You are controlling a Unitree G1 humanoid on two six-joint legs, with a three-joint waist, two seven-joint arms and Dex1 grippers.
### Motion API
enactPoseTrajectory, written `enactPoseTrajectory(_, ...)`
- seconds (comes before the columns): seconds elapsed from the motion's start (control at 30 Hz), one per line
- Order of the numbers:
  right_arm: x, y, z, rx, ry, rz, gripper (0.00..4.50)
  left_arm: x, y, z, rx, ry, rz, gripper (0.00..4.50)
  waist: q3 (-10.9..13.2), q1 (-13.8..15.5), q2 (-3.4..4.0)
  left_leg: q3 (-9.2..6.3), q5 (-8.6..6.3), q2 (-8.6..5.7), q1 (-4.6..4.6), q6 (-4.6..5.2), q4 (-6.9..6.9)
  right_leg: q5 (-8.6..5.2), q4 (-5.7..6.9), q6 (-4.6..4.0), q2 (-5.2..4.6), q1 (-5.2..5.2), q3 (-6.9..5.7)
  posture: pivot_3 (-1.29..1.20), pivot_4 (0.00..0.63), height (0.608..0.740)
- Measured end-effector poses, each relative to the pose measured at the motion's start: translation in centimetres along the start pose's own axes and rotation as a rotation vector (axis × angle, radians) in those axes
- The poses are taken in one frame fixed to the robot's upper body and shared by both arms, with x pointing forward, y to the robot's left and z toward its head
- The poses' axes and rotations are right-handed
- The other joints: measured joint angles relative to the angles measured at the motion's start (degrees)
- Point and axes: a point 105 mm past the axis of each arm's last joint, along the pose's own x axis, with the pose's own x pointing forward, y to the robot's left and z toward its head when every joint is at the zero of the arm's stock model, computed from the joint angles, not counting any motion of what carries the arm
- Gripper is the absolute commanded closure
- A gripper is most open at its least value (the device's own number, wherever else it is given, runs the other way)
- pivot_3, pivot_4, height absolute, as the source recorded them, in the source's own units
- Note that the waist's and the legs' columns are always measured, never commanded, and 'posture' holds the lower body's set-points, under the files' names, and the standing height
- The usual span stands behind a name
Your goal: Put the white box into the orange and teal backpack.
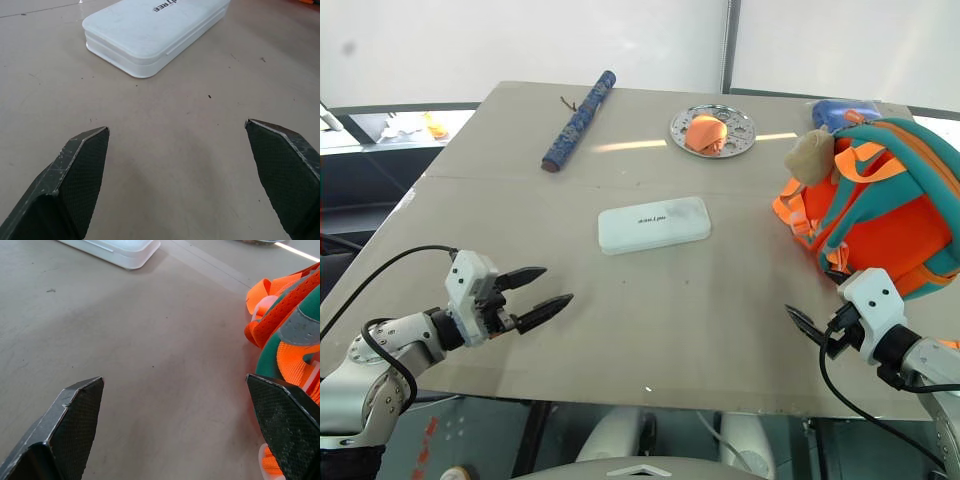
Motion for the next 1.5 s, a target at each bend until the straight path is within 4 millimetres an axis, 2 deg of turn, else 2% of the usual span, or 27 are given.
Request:
enactPoseTrajectory(0.1, 0.3, -0.1, 0.2, -0.003, -0.008, -0.013, 0.00, 0.2, 0.1, 0.3, 0.002, -0.019, 0.006, 0.04, 0.0, 0.0, 0.00, -0.01, 0.00, 0.00, 0.02, 0.00, 0.00, 0.00, 0.00, 0.00, 0.00, 0.00, 0.00, 0.00, 0.150, 0.733)
enactPoseTrajectory(0.27, 1.5, 0.3, 2.0, -0.039, -0.052, -0.020, 0.00, 1.5, 0.2, 1.5, -0.010, -0.098, 0.017, 0.04, 0.0, 0.0, 0.00, -0.08, -0.01, -0.01, 0.01, -0.01, 0.00, 0.01, 0.01, 0.00, 0.00, 0.02, -0.01, 0.00, 0.150, 0.733)
enactPoseTrajectory(0.3, 1.7, 0.3, 2.1, -0.036, -0.052, -0.023, 0.25, 1.7, 0.2, 1.7, -0.017, -0.114, 0.024, 0.02, 0.0, 0.0, 0.00, -0.09, -0.01, -0.01, 0.00, -0.02, 0.00, 0.01, -0.01, 0.01, 0.00, 0.01, -0.02, 0.00, 0.150, 0.733)
enactPoseTrajectory(0.4, 2.5, 0.5, 2.7, 0.002, -0.076, -0.015, 1.05, 2.1, 0.4, 2.3, -0.053, -0.155, 0.047, 0.79, 0.0, 0.0, 0.01, -0.12, -0.02, -0.01, 0.01, -0.03, 0.00, 0.01, 0.00, 0.00, 0.00, 0.01, -0.02, 0.00, 0.150, 0.733)
enactPoseTrajectory(0.5, 3.2, 0.8, 3.0, 0.043, -0.088, -0.010, 2.32, 2.2, 0.5, 2.3, -0.072, -0.161, 0.060, 2.08, 0.0, -0.1, 0.02, -0.13, -0.02, -0.02, 0.01, -0.03, 0.00, 0.01, 0.00, 0.00, 0.00, 0.01, -0.03, 0.00, 0.150, 0.733)
enactPoseTrajectory(0.57, 3.7, 1.0, 3.1, 0.065, -0.093, -0.011, 3.32, 2.2, 0.7, 2.3, -0.073, -0.161, 0.075, 3.13, 0.0, -0.1, 0.02, -0.14, -0.02, -0.02, 0.01, -0.03, 0.00, 0.01, 0.00, 0.00, 0.00, 0.01, -0.03, 0.00, 0.150, 0.733)
enactPoseTrajectory(0.6, 4.0, 1.0, 3.4, 0.075, -0.098, -0.012, 3.77, 2.2, 0.8, 2.3, -0.075, -0.162, 0.084, 3.45, 0.0, -0.1, 0.03, -0.14, -0.02, -0.02, 0.00, -0.03, 0.00, 0.01, 0.00, 0.00, 0.00, 0.01, -0.03, 0.00, 0.150, 0.733)
enactPoseTrajectory(0.63, 4.1, 1.0, 3.4, 0.078, -0.099, -0.012, 4.28, 2.3, 0.8, 2.3, -0.075, -0.162, 0.084, 4.07, 0.0, -0.1, 0.03, -0.14, -0.02, -0.02, 0.00, -0.03, 0.00, 0.01, 0.00, 0.00, 0.00, 0.01, -0.03, 0.00, 0.150, 0.733)
enactPoseTrajectory(0.67, 4.2, 1.1, 3.5, 0.084, -0.102, -0.012, 4.42, 2.3, 0.8, 2.3, -0.077, -0.162, 0.090, 4.21, 0.0, -0.1, 0.03, -0.15, -0.02, -0.02, 0.00, -0.03, 0.00, 0.01, 0.00, 0.00, 0.00, 0.01, -0.04, 0.00, 0.150, 0.733)
enactPoseTrajectory(0.7, 4.5, 1.2, 3.7, 0.090, -0.106, -0.009, 4.49, 2.3, 0.9, 2.3, -0.078, -0.162, 0.097, 4.38, 0.0, -0.1, 0.03, -0.16, -0.02, -0.02, 0.00, -0.04, 0.00, 0.01, 0.00, 0.00, 0.01, 0.01, -0.05, 0.00, 0.150, 0.733)
enactPoseTrajectory(0.83, 5.8, 1.3, 4.4, 0.112, -0.118, -0.008, 4.49, 2.2, 1.5, 2.1, -0.106, -0.163, 0.154, 4.38, 0.0, -0.2, 0.03, -0.17, -0.02, -0.02, 0.01, -0.04, 0.00, 0.01, 0.01, 0.00, 0.00, 0.01, -0.05, 0.00, 0.150, 0.733)
enactPoseTrajectory(0.93, 7.4, 0.6, 4.6, 0.121, -0.105, -0.049, 4.49, 2.5, 2.8, 2.9, -0.154, -0.190, 0.248, 4.38, 0.0, -0.2, 0.03, -0.21, -0.02, -0.05, 0.01, -0.04, 0.00, 0.04, 0.02, 0.05, 0.01, 0.02, -0.07, 0.00, 0.150, 0.733)
enactPoseTrajectory(1.1, 11.8, 0.1, 4.5, 0.104, -0.036, -0.113, 4.49, 4.4, 5.0, 3.7, -0.299, -0.171, 0.400, 4.38, 0.0, -0.3, 0.03, -0.26, 0.11, -0.11, -0.01, -0.26, 0.00, 0.14, 0.04, 0.21, 0.01, -0.01, -0.08, 0.00, 0.150, 0.733)
enactPoseTrajectory(1.2, 15.6, -0.2, 5.3, 0.097, 0.000, -0.145, 4.49, 6.2, 6.5, 3.7, -0.429, -0.084, 0.468, 4.38, 0.0, -0.4, 0.03, -0.29, 0.14, -0.17, 0.01, -0.31, 0.00, 0.15, 0.08, 0.21, 0.01, -0.01, -0.09, 0.00, 0.150, 0.733)
enactPoseTrajectory(1.3, 17.2, -1.1, 6.3, 0.083, 0.005, -0.185, 4.49, 7.0, 7.0, 3.5, -0.450, -0.011, 0.492, 4.38, 0.0, -0.5, 0.03, -0.33, 0.13, -0.21, -0.05, -0.38, -0.09, 0.15, 0.05, 0.22, 0.00, -0.10, -0.09, 0.00, 0.150, 0.733)
enactPoseTrajectory(1.4, 19.4, -2.5, 6.1, 0.061, 0.046, -0.212, 4.49, 8.0, 7.4, 2.1, -0.453, 0.079, 0.508, 4.38, 0.0, -0.7, 0.04, -0.30, 0.09, -0.26, -0.16, -0.47, -0.18, 0.15, 0.04, 0.22, -0.01, -0.20, -0.13, 0.00, 0.150, 0.733)
enactPoseTrajectory(1.5, 21.7, -1.5, 6.1, 0.047, 0.078, -0.129, 4.49, 9.7, 6.9, 2.5, -0.424, 0.111, 0.449, 4.38, 0.0, -0.9, 0.06, -0.21, 0.11, -0.28, -0.19, -0.52, -0.19, 0.15, -0.03, 0.22, -0.01, -0.21, -0.23, 0.00, 0.150, 0.733)
